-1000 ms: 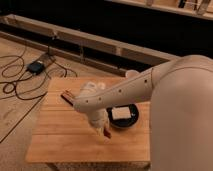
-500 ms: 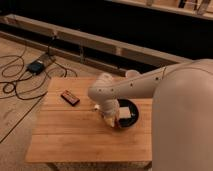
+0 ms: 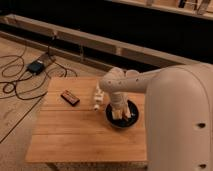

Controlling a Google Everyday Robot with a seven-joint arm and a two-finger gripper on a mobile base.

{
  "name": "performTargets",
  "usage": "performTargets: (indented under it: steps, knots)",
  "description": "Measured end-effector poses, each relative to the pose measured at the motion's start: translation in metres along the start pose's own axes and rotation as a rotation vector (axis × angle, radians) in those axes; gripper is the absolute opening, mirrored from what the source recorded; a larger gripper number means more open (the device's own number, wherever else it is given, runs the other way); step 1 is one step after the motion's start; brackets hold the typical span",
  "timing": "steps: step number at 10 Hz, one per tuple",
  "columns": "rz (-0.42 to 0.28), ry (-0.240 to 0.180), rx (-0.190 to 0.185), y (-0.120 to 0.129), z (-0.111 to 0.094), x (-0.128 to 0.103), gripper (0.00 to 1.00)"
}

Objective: Place the pepper on the white sponge

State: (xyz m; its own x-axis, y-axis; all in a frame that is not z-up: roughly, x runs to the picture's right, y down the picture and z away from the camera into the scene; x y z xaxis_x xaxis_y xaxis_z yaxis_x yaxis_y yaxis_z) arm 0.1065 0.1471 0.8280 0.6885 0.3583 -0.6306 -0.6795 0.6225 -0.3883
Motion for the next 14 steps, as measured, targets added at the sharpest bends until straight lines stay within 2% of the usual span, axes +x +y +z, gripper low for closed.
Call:
performTargets:
  steps: [4,8,9,14]
  knots:
    - [0.007,0.015,-0.014,-0.015,0.018,-0.010,0.14]
    - [0.000,0.011,0.003,-0.025,0.010,-0.015,0.15]
    - [-0.005,0.012,0.006,-0.025,0.008,-0.015,0.19]
    - [-0.020,0.024,0.013,-0.025,0.000,-0.013,0.71]
